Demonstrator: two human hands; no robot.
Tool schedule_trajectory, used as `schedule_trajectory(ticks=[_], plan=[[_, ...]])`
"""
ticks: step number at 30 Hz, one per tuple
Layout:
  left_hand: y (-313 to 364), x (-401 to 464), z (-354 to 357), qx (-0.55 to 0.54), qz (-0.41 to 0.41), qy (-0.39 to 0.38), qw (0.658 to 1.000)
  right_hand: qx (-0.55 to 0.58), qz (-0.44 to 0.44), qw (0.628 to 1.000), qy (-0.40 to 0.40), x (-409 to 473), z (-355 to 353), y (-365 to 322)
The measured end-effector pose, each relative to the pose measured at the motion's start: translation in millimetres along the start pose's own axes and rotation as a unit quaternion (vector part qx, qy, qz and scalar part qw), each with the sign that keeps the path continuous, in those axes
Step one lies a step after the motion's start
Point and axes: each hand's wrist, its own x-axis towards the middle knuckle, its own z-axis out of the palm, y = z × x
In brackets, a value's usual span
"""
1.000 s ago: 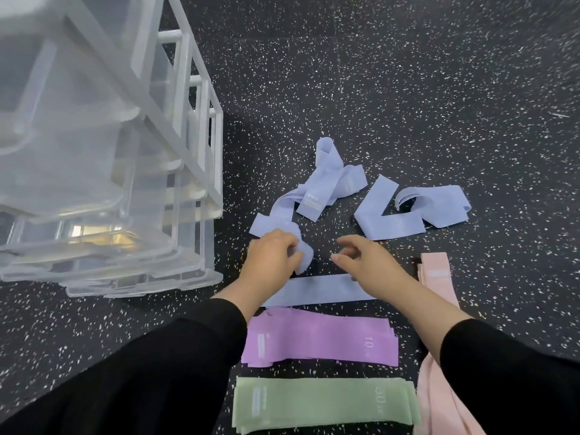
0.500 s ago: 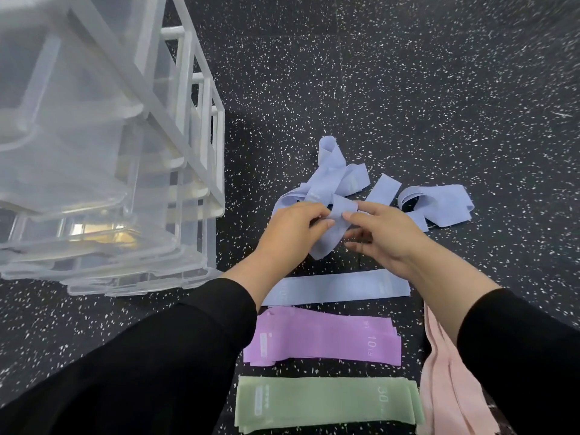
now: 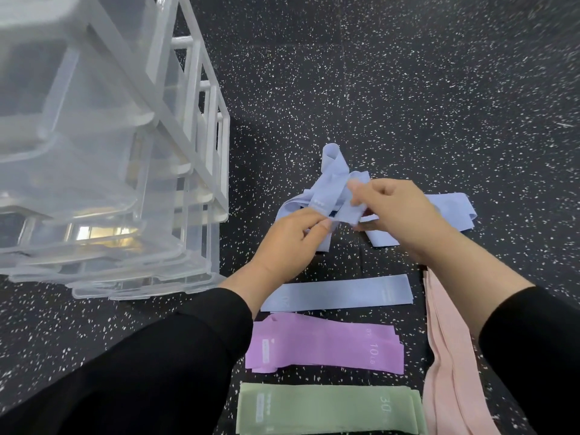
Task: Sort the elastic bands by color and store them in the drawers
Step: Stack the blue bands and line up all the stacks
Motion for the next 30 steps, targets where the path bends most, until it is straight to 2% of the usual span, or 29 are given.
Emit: schedule_trajectory(ticks=[4,6,11,13,17,21,24,27,30], plan=[[-1,2,-6,-0.044,-0.053,0.082,0.994,-0.118,0.003,0.993,-0.002,-1,1,-4],[1,7,-9,-0.073,-0.069,0.086,0.991,-0.172,-0.022,0.985,-0.019,-2,0,-11],[17,23,-15,-0.134,-0.055,-0.054,0.988,-0.252,-0.099,0.959,-0.084,-8,-7,-32],[26,25,-16,-0.172,-0.072,-0.068,0.98,-0.259,-0.125,0.955,-0.078,-8,-10,-41],[27,25,-18,-0.214,-0.079,-0.052,0.972,-0.166,-0.116,0.979,-0.025,-9,-20,-48],[8,18,-23,-0.196,-0.098,-0.13,0.967,-0.033,-0.078,0.996,0.021,-10,-33,-42],[-1,10,-26,-0.179,-0.127,-0.162,0.962,0.055,-0.052,0.996,0.055,-11,-44,-41],[-11,-2,-29,-0.168,-0.17,-0.176,0.955,0.061,-0.028,0.993,0.093,-10,-56,-29],[-23,-13,-32,-0.191,-0.209,-0.143,0.948,0.037,0.027,0.991,0.125,-8,-68,-6]])
